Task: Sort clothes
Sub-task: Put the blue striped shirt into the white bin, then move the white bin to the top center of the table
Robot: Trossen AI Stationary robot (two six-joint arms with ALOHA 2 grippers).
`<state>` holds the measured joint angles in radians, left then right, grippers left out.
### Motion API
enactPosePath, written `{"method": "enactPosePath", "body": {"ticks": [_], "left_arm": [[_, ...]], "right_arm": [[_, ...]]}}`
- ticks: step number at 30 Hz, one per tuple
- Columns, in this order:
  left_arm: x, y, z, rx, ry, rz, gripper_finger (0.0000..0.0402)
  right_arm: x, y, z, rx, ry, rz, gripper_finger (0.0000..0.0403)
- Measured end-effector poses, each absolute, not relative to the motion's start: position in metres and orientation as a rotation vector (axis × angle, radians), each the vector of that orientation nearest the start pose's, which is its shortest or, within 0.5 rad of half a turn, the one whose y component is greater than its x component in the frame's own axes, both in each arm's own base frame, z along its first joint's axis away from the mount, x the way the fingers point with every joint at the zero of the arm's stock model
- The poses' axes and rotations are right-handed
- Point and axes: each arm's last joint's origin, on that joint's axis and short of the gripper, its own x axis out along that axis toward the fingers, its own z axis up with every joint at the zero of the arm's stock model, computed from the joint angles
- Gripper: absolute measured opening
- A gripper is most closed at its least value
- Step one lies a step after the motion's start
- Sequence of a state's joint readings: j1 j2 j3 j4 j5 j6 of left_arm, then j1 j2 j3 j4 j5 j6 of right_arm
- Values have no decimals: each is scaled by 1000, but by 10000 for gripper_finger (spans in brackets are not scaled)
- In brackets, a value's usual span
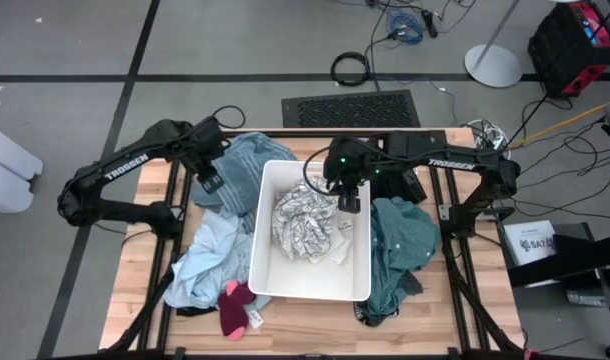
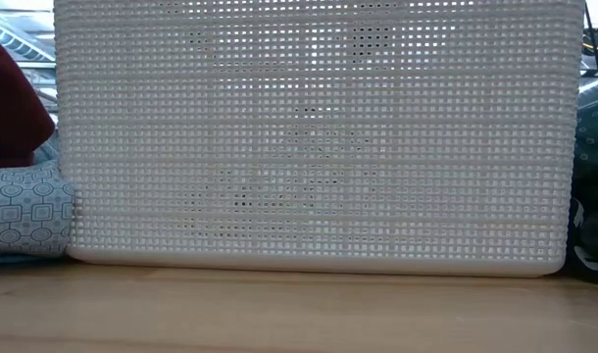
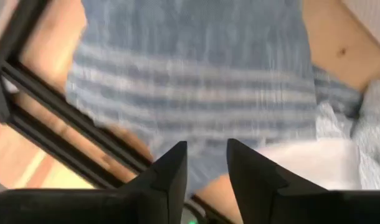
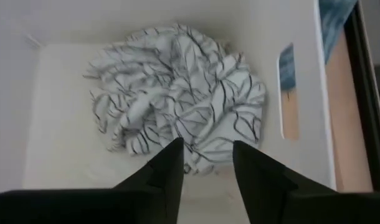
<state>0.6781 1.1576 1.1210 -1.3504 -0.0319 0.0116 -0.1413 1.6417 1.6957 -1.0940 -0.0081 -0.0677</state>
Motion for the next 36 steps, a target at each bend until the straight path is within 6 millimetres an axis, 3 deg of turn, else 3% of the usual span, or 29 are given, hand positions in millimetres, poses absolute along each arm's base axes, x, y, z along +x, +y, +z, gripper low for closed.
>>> {"method": "enactPosePath", "body": {"ticks": [8, 20, 36], "left_arm": [[139, 113, 302, -389, 1342, 549, 127], [144, 117, 305, -358, 1259, 565, 128], [146, 119, 305, -352, 1232, 570, 128]], "right_arm": [[326, -53, 350, -31, 1050, -82, 8], [324, -84, 326, 5, 1082, -185, 0], [327, -115, 327, -32, 1003, -350, 0]]}}
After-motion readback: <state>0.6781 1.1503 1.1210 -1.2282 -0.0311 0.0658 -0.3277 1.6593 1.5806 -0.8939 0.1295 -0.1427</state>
